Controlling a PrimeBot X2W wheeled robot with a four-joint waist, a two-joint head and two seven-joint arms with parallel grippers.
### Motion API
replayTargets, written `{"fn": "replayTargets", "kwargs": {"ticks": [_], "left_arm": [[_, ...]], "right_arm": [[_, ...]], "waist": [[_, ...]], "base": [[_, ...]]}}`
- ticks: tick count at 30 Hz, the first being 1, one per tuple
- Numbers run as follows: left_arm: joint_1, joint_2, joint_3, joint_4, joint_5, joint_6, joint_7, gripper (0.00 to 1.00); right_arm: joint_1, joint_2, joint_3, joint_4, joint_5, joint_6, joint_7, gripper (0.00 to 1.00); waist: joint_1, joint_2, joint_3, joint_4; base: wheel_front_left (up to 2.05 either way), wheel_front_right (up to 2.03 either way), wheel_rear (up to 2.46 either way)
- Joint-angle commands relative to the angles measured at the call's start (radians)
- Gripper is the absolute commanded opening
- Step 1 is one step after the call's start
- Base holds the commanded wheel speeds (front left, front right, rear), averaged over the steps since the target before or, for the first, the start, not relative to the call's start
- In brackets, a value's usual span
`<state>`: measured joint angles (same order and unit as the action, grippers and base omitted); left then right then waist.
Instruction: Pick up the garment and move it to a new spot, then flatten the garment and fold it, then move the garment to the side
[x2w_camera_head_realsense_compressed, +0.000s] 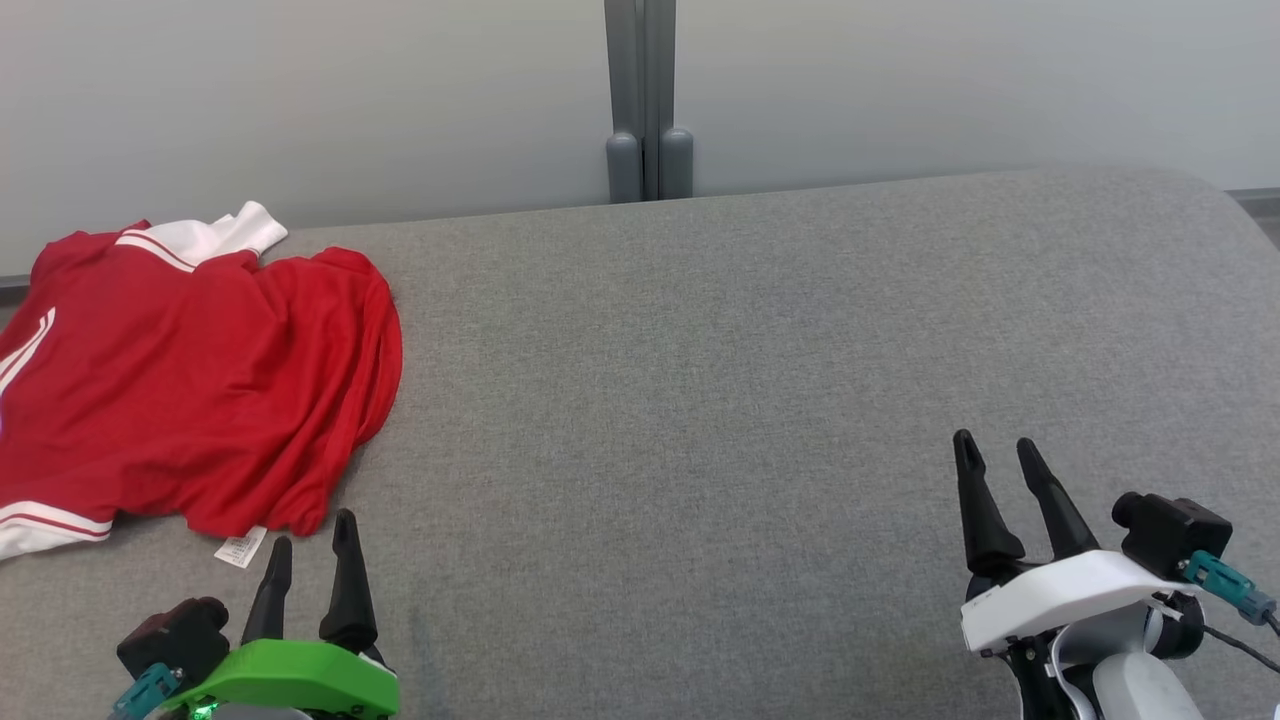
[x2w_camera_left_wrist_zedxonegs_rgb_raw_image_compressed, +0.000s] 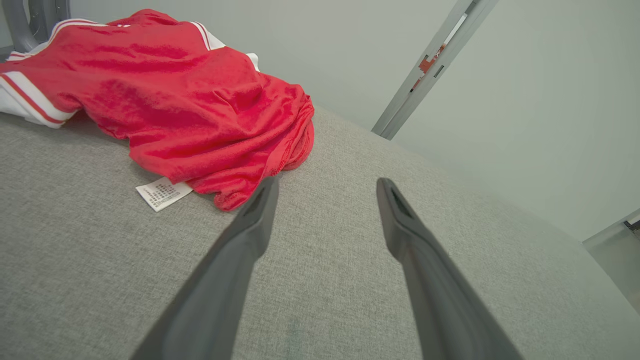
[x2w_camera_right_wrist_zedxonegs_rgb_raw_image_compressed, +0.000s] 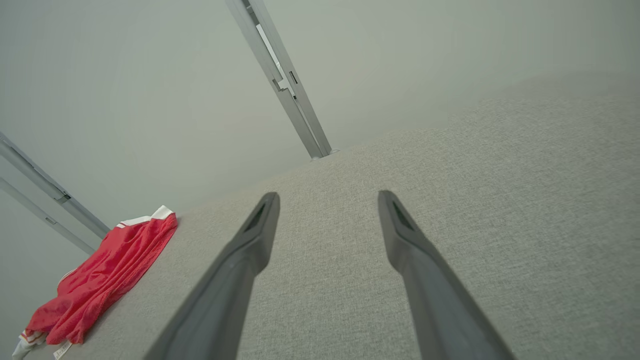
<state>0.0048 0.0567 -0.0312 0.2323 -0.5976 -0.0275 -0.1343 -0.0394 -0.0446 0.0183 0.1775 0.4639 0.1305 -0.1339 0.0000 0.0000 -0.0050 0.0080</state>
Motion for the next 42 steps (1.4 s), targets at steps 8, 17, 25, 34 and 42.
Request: {"fn": "replayTargets", "kwargs": {"ticks": [8,17,25,34,42], "left_arm": [[0.012,0.008,-0.006,-0.02,0.119,-0.008,-0.029,1.0],[0.025,0.011,-0.009,-0.027,0.22,-0.011,-0.05,1.0],[0.037,0.013,-0.008,-0.022,0.296,-0.008,-0.067,1.0],[0.048,0.012,-0.01,-0.01,0.375,0.003,-0.086,1.0],[0.053,0.011,-0.004,-0.007,0.43,0.006,-0.102,1.0]], "right_arm": [[-0.01,-0.006,0.0,-0.012,-0.11,0.0,-0.03,1.0],[-0.01,-0.007,0.0,-0.003,-0.197,0.0,-0.051,1.0],[-0.011,-0.007,0.003,-0.01,-0.274,0.0,-0.068,1.0],[0.001,-0.007,0.001,-0.008,-0.355,0.0,-0.087,1.0],[0.009,-0.007,-0.009,0.009,-0.409,0.0,-0.103,1.0]], "waist": [[0.0,0.0,-0.002,-0.001],[0.0,0.0,0.001,-0.002],[0.0,0.0,0.001,-0.002],[0.0,0.0,-0.001,-0.001],[0.0,0.0,-0.002,0.0]], "base": [[0.0,0.0,0.0],[0.0,0.0,0.0],[0.0,0.0,0.0],[0.0,0.0,0.0],[0.0,0.0,0.0]]}}
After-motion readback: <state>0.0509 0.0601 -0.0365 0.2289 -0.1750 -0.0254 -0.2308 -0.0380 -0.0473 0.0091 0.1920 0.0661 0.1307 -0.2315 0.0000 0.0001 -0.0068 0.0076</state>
